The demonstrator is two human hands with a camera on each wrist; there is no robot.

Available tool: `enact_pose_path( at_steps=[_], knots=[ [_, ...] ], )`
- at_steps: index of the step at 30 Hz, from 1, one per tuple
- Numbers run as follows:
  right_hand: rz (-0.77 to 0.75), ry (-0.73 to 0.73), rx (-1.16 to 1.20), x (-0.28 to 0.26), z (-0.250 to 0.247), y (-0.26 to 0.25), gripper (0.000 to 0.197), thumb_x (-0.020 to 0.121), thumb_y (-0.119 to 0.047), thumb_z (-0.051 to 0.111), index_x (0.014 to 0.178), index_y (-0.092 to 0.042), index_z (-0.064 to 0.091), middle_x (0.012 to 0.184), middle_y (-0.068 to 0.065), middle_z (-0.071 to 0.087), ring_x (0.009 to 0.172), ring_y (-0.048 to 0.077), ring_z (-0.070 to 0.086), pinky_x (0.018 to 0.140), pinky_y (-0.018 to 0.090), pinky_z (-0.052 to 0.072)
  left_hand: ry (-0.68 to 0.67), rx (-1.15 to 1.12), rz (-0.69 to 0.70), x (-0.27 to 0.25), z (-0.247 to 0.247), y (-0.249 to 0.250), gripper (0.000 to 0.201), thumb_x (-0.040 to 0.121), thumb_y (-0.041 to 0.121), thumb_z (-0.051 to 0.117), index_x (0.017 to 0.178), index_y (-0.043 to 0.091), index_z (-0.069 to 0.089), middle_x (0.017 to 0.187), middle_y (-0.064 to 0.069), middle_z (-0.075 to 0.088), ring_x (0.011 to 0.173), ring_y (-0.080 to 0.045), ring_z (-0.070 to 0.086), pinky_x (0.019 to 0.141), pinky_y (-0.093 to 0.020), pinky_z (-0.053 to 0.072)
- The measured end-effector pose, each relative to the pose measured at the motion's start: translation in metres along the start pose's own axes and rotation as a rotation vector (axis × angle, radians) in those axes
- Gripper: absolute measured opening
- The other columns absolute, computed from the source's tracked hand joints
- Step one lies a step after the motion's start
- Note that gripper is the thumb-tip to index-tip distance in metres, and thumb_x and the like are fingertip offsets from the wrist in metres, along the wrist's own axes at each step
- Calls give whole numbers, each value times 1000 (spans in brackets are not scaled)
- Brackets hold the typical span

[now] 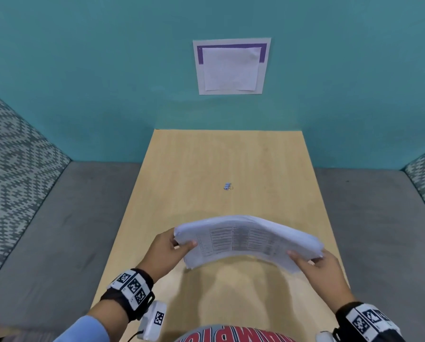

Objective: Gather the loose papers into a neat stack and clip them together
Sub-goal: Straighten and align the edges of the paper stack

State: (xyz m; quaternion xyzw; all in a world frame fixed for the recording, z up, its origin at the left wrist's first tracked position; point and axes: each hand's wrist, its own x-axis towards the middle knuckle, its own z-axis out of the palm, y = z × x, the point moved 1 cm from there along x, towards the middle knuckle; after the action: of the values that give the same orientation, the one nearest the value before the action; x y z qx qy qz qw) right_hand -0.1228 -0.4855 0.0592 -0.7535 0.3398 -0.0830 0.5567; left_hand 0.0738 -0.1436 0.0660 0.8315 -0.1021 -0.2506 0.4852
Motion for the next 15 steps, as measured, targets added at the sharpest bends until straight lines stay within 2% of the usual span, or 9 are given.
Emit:
enact_pose_path(
  at_steps=[2, 4, 7, 9, 12, 15],
  knots=[
    [23, -114, -30, -3, 5, 4, 26, 82, -20, 89, 102, -30, 76, 90, -8, 82, 83, 6, 75, 71, 23, 55, -91, 100, -9, 1, 3, -7, 17, 92, 22, 81, 102, 35, 78, 101, 12, 82, 94, -8, 76, 82, -24, 57],
    [10, -220, -104, -3, 11, 6, 22, 83, -20, 87, 99, -31, 77, 91, -6, 80, 85, 16, 74, 69, 24, 54, -127, 138, -41, 2, 4, -13, 7, 90, 24, 77, 97, 28, 77, 97, -1, 80, 86, -17, 73, 77, -28, 53],
    [6, -279, -144, 1, 16, 5, 19, 90, -22, 80, 100, -38, 76, 94, -15, 80, 91, 11, 74, 75, 24, 54, -121, 113, -43, 5, 3, -15, 9, 94, 18, 73, 95, 24, 79, 94, -10, 77, 79, -12, 66, 75, -30, 49],
    [-6, -257, -150, 3, 16, 3, 17, 95, -21, 76, 94, -38, 77, 90, -18, 78, 89, 11, 73, 73, 20, 52, -114, 95, -12, 3, 1, -10, 15, 98, 15, 71, 94, 26, 81, 93, -9, 78, 79, -9, 65, 73, -27, 47],
    [-87, -217, -156, 1, 11, -5, 27, 97, -11, 70, 89, -35, 78, 92, -22, 75, 81, 0, 70, 67, 8, 47, -62, 42, 41, 0, -4, -3, 18, 100, 13, 71, 93, 26, 82, 93, -9, 78, 76, -6, 65, 69, -22, 46],
    [-90, -236, -200, -2, 5, -7, 30, 95, -9, 71, 86, -36, 79, 90, -21, 76, 78, -1, 70, 66, 9, 47, -77, 59, 57, -4, -8, -1, 16, 97, 16, 75, 94, 30, 81, 92, -1, 79, 79, -4, 68, 72, -21, 49]
  ],
)
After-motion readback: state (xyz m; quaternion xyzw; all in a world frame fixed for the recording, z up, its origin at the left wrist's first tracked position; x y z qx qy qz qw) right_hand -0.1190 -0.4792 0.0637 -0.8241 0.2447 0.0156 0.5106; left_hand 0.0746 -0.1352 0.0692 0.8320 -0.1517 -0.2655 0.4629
